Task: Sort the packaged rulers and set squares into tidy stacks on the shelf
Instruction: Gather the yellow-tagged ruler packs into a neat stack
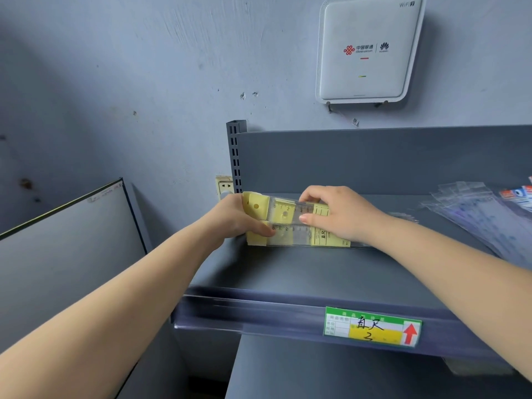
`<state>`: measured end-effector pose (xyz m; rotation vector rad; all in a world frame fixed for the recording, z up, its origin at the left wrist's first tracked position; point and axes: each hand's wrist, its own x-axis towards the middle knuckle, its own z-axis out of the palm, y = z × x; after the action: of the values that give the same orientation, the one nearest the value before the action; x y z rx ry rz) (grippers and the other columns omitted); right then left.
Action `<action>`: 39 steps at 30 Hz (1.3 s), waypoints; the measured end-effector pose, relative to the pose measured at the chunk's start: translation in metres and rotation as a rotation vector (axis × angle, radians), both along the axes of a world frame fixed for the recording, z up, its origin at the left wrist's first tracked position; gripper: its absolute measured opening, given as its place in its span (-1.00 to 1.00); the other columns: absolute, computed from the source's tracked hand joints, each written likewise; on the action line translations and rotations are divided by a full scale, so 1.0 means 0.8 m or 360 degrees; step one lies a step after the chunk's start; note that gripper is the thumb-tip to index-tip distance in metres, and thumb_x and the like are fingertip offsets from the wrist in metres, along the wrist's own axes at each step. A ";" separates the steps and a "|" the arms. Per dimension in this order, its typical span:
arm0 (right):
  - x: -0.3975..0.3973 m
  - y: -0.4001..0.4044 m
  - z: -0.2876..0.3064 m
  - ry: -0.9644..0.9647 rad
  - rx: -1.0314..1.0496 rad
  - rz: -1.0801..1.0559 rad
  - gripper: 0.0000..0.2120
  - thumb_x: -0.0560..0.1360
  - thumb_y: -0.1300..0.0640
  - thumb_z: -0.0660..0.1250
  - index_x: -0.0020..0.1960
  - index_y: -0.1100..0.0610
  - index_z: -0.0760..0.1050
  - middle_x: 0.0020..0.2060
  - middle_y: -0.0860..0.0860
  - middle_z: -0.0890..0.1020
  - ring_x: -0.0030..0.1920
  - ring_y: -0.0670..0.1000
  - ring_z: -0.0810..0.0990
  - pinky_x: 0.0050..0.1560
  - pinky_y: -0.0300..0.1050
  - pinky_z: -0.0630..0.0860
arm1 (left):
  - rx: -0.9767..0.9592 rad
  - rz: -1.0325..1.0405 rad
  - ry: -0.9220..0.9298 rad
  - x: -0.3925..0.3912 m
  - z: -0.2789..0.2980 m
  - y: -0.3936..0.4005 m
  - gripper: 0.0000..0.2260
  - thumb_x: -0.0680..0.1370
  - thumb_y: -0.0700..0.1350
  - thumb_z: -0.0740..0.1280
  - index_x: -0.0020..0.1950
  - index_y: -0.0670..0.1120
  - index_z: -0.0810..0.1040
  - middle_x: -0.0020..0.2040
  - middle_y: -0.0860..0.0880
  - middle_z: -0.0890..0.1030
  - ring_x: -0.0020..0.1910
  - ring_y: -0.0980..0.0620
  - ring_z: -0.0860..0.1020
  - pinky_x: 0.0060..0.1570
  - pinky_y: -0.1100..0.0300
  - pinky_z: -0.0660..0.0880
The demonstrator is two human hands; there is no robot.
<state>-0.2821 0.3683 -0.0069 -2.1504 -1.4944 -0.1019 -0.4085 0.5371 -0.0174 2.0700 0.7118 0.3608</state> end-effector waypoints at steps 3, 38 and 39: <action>-0.002 -0.001 -0.001 -0.0013 0.0018 0.0009 -0.82 0.51 -0.01 0.29 0.09 -0.02 0.48 -0.05 -0.11 0.54 -0.02 -0.02 0.49 0.05 -0.01 0.48 | -0.0150 0.0058 -0.0079 0.002 -0.002 -0.009 -0.42 0.14 -0.20 0.63 0.12 -0.15 0.56 0.08 -0.12 0.62 0.04 -0.07 0.61 0.05 0.13 0.54; -0.028 0.023 0.010 0.0003 0.0190 0.0221 -0.84 0.41 0.14 0.43 -0.04 0.03 0.51 -0.10 -0.07 0.57 -0.08 -0.05 0.50 0.00 -0.16 0.44 | -0.0207 -0.0184 -0.0363 -0.016 -0.006 -0.041 -0.78 0.36 -0.35 0.48 -0.15 -0.08 0.56 -0.27 0.05 0.63 -0.42 0.28 0.58 -0.45 0.44 0.43; -0.029 0.025 0.010 0.0005 0.0185 0.0212 -0.86 0.41 0.14 0.42 -0.05 0.04 0.53 -0.13 -0.08 0.57 -0.09 -0.06 0.51 -0.01 -0.16 0.45 | -0.0207 -0.0189 -0.0369 -0.016 -0.006 -0.041 -0.78 0.36 -0.35 0.48 -0.15 -0.08 0.56 -0.28 0.05 0.63 -0.41 0.25 0.59 -0.44 0.43 0.45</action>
<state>-0.3053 0.3880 0.0009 -1.9537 -1.5852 -0.1355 -0.4210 0.5047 -0.0226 1.8995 0.4586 0.4656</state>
